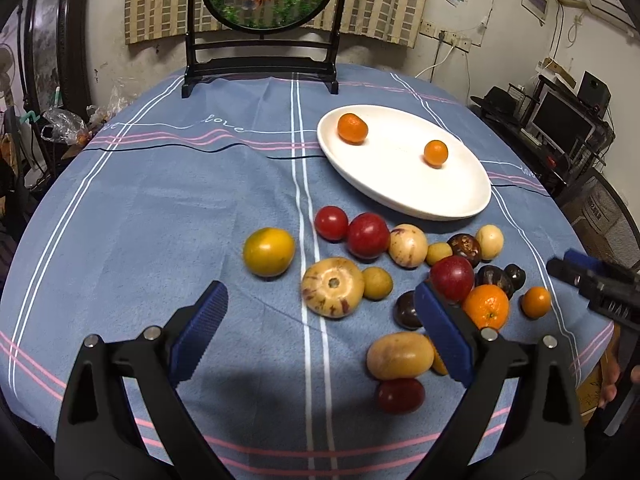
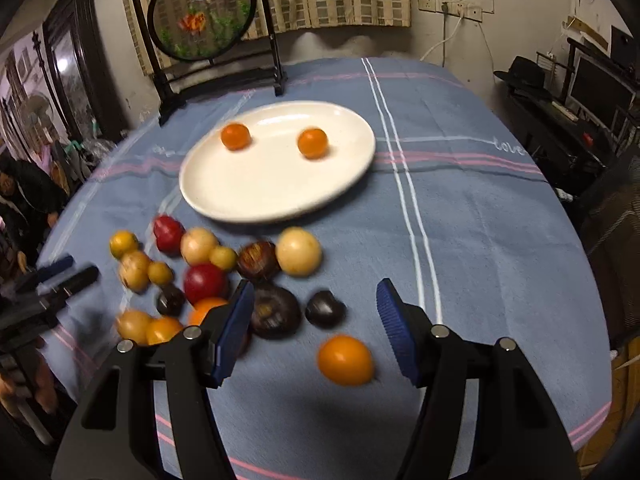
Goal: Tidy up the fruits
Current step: 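Grasp a small orange with the right tool while the left tool grasps the pale striped fruit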
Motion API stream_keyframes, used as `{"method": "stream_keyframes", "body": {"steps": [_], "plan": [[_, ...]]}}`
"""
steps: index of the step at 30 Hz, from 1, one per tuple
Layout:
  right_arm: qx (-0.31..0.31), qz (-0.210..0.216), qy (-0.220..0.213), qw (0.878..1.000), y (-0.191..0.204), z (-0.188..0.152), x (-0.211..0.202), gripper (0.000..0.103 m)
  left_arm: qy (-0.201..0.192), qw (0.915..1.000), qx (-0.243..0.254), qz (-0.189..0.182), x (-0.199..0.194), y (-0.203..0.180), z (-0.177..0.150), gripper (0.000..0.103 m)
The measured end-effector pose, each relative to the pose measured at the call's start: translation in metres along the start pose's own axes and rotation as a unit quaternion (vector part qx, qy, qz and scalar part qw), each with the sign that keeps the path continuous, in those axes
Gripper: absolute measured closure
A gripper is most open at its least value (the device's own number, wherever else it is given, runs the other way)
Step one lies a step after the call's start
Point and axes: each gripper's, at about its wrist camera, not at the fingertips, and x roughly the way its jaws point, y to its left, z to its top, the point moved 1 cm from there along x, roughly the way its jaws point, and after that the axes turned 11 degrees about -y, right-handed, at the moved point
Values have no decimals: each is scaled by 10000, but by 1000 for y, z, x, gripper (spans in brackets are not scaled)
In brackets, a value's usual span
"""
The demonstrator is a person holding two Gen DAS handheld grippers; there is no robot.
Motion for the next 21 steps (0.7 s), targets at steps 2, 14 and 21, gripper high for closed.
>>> {"method": "stream_keyframes", "body": {"steps": [2,14,21], "plan": [[-81,-134,135,9998,-4,-13,2,39,42,10000,28,-18,-2,1,-4,7],[-120,74,315,9994,-8,-42,30,66,273,9995,24,177,-1,14,-18,7],[43,244,302,9992,-10,-41,24,66,398,9989,-234,-23,14,18,-14,7]]}}
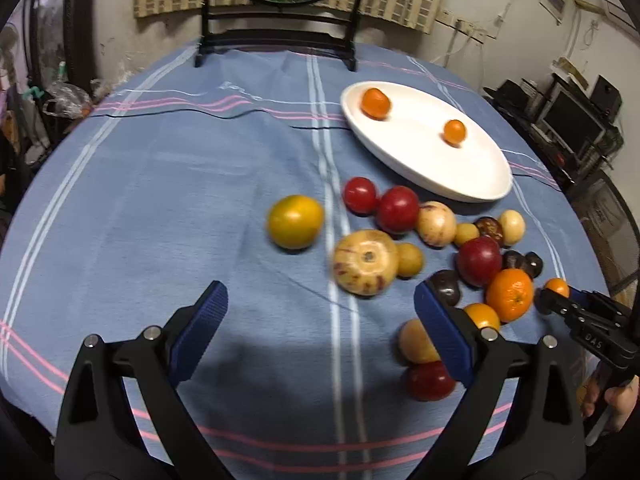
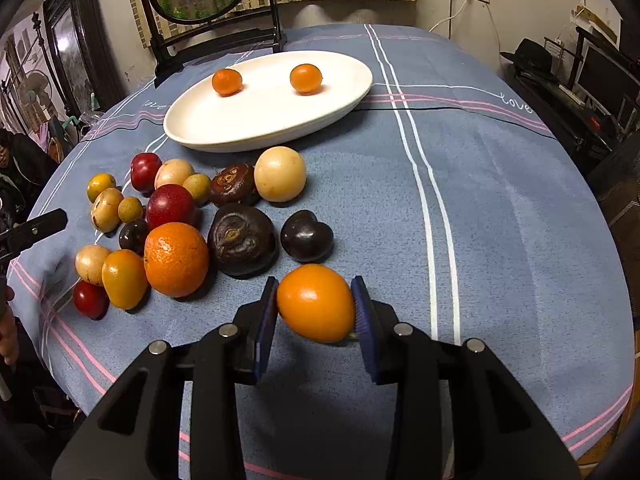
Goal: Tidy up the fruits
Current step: 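Grasp a small orange with the right tool while the left tool grasps the pale striped fruit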
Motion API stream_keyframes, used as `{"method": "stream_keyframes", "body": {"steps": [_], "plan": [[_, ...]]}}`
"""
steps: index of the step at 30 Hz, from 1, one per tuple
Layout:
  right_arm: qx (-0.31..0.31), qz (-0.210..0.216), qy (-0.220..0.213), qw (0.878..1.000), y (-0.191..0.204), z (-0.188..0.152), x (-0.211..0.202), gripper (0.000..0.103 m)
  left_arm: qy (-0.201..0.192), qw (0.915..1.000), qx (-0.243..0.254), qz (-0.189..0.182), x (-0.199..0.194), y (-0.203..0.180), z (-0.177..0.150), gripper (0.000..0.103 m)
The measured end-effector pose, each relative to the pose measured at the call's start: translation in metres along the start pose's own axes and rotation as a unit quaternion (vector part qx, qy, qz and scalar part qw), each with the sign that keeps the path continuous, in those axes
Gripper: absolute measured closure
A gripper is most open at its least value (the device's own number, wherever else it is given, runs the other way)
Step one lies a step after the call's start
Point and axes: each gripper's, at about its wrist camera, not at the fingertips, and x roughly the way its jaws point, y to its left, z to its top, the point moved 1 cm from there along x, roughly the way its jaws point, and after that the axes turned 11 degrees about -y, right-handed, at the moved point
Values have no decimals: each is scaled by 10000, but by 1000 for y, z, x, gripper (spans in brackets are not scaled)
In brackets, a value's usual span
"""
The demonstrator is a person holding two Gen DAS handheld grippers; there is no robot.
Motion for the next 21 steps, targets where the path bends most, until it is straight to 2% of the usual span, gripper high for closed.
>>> {"method": "stream_keyframes", "body": {"steps": [4,7,9,13,14,21], "plan": [[217,126,59,9997,-5,-1,0,66,147,9997,193,-72,17,-14,-4,8],[232,132,33,9996,-6,-1,-4,66,251,9993,266,-71,35,-18,-4,14],[264,147,12,9995,-7,0,-5,66,321,9991,252,-97,45,-18,-3,29],[314,146,43,9994,-9,0,-4,66,259,9990,38,-359,54,-13,2,41],[323,163,56,9993,-8,0,-3,66,244,9983,-34,-534,52,-12,3,58],[252,247,-45,9994,0,3,-8,66,140,9982,192,-552,32,-23,-4,59]]}}
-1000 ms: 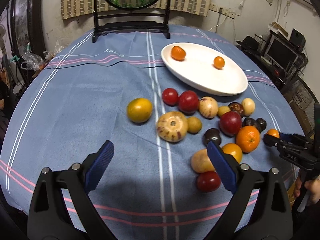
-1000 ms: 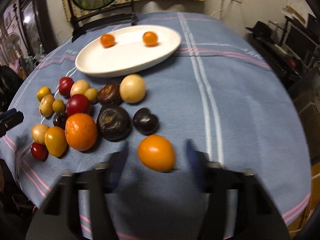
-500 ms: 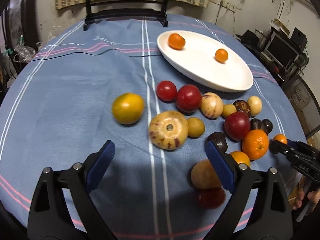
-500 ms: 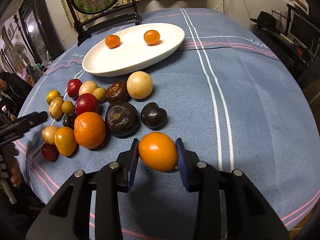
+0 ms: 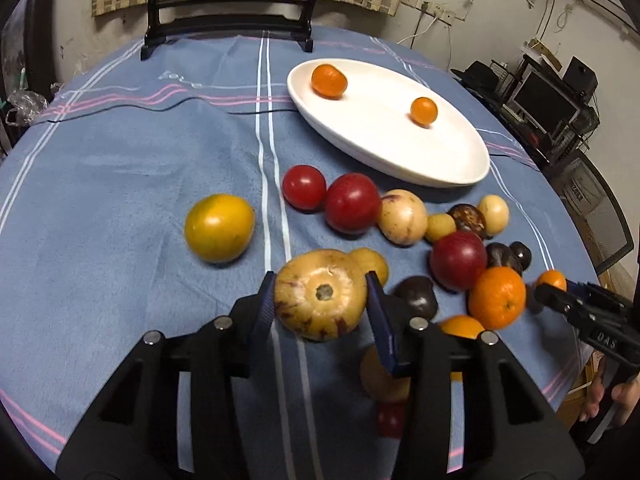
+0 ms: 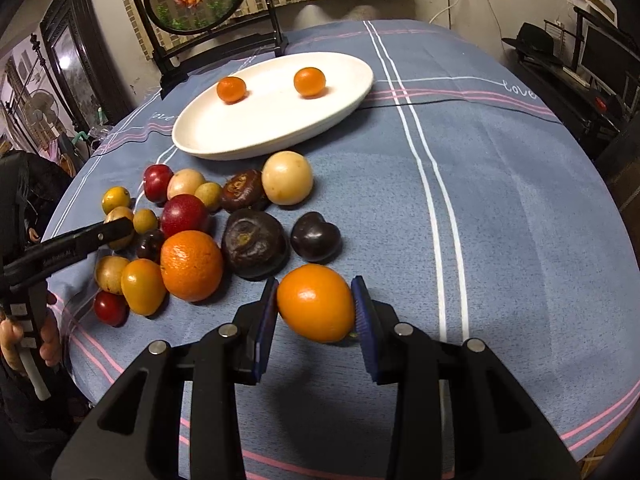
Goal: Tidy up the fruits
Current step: 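Grasp a small orange with the right tool while the left tool grasps the pale striped fruit, then lower both held fruits onto the white plate and open both tools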
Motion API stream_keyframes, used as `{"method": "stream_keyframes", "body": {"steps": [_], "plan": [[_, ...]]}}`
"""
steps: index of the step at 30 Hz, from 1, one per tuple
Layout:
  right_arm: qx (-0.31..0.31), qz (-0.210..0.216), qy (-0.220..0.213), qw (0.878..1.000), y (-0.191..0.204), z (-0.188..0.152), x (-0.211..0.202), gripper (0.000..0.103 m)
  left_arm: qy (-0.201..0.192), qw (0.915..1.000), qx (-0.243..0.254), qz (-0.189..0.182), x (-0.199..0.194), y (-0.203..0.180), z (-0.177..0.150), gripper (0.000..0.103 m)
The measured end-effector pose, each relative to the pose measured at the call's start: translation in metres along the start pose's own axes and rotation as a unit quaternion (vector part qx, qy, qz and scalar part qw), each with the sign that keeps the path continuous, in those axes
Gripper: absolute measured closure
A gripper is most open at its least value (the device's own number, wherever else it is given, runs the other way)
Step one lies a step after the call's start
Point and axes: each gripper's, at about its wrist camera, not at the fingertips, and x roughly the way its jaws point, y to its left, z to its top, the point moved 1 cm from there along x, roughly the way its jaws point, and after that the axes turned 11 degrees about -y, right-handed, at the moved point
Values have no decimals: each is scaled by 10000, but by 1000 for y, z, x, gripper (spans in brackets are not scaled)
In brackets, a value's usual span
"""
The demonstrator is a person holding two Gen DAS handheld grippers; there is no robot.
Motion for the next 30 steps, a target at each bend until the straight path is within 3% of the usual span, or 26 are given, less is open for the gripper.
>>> {"method": "stream_keyframes", "body": {"steps": [9,20,27,30], "plan": [[-214,152,-175,9995,21,7,-11,66,-435,9989,150,-73,-43,-14,10,59],[-383,239,-337,9984,32,37,-8,66,-507,9976,419,-202,-38,-27,42,58],[-893,128,-682,9936,43,112,25,66,-266,9972,668,-219,25,-46,122,58],[-981,116,-515,9938,40,140,60,66,-145,9978,625,-163,64,-53,154,58]]}}
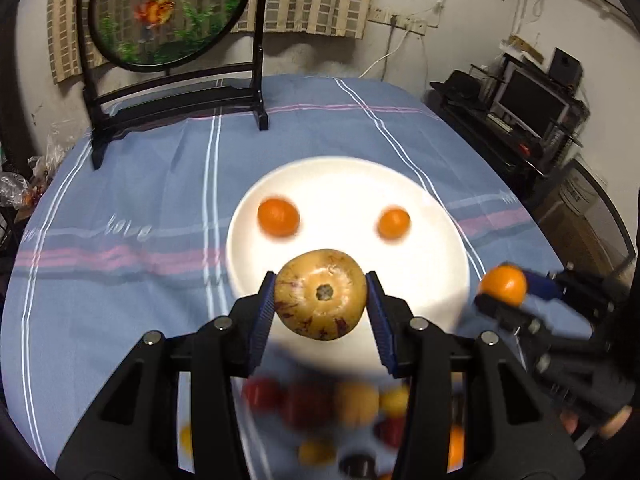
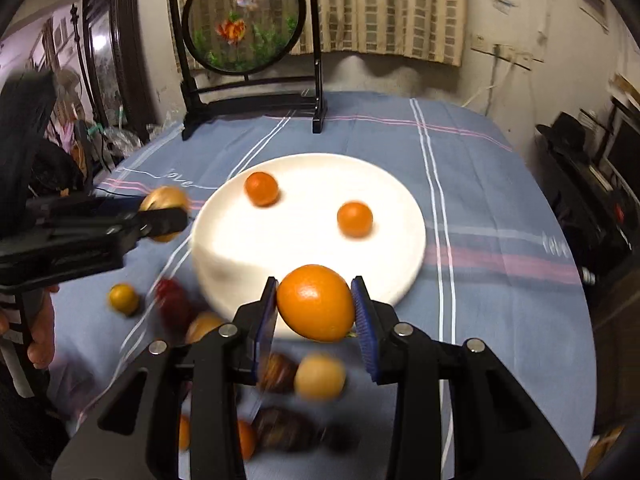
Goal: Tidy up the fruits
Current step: 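Lower both held fruits onto the white plate and open both tools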
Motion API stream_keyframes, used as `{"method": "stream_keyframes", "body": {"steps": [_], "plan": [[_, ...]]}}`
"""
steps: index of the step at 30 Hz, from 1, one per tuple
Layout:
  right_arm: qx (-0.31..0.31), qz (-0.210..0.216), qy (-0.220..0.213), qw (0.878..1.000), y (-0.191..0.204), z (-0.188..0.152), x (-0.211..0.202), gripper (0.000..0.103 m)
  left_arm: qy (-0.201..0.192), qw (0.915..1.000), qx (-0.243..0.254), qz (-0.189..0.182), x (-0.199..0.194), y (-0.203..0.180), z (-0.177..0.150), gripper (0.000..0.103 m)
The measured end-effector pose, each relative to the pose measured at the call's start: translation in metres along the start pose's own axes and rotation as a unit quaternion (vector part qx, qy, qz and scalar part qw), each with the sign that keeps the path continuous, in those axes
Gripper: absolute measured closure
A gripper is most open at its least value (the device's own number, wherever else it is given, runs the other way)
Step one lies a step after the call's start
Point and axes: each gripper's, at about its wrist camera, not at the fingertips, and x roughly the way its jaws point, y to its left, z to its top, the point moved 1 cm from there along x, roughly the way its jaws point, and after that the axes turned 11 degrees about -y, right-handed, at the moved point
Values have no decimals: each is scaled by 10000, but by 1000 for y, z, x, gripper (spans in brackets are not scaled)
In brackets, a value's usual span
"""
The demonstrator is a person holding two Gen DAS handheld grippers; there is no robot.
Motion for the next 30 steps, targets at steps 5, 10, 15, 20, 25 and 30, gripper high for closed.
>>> {"method": "stream_keyframes", "body": {"steps": [5,10,15,20,25,30], "plan": [[107,-80,454,9989,-18,14,62,66,352,9992,-122,-109,69,-10,32,58],[251,-193,661,9973,-30,9,86,66,576,9982,-136,-25,108,-12,40,58],[320,-288,631,9971,-40,11,98,66,670,9977,-85,0,131,-12,45,56],[-59,-683,571,9960,-33,12,96,42,406,9992,-55,31,118,-13,54,33],[38,-583,451,9973,-33,11,49,41,4,9995,-297,-135,55,5,54,32],[393,-348,384,9979,-31,-11,-4,37,-351,9987,-359,-99,-21,19,17,23]]}}
